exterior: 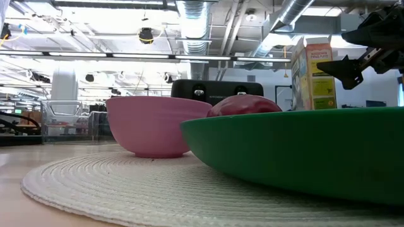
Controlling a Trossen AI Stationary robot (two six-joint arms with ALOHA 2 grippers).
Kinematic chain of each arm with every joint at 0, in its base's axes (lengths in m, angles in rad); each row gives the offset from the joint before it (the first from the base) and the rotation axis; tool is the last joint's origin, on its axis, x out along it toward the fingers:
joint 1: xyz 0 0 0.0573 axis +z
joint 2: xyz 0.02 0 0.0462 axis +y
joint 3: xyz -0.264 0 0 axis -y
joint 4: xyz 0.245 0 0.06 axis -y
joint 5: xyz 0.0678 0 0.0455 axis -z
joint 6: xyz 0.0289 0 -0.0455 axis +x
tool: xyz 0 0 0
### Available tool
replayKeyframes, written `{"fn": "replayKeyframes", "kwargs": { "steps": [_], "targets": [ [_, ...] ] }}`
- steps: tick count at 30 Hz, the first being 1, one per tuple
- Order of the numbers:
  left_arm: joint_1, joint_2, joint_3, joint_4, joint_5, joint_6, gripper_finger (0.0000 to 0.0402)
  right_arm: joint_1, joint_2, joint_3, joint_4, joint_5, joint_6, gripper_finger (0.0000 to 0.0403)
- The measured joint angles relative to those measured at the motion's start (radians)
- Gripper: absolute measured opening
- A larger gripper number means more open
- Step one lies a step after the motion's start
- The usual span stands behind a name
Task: Arrange a breakfast setting
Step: Put the silver spoon on the left side of the white table mat
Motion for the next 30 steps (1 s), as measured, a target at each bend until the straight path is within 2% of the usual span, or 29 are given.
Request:
{"fn": "replayKeyframes", "kwargs": {
  "steps": [6, 17, 30],
  "targets": [
    [0.005, 0.055, 0.0, 0.001, -0.122, 0.011, 0.0, 0.0, 0.0, 0.0, 0.0, 0.0, 0.0, 0.0398],
    [0.049, 0.231, -0.002, 0.001, -0.111, 0.1, 0.0, 0.0, 0.0, 0.0, 0.0, 0.0, 0.0, 0.0398],
    [0.108, 0.361, -0.132, 0.002, -0.119, 0.231, 0.0, 0.0, 0.0, 0.0, 0.0, 0.0, 0.0, 0.0398]
  ]
}}
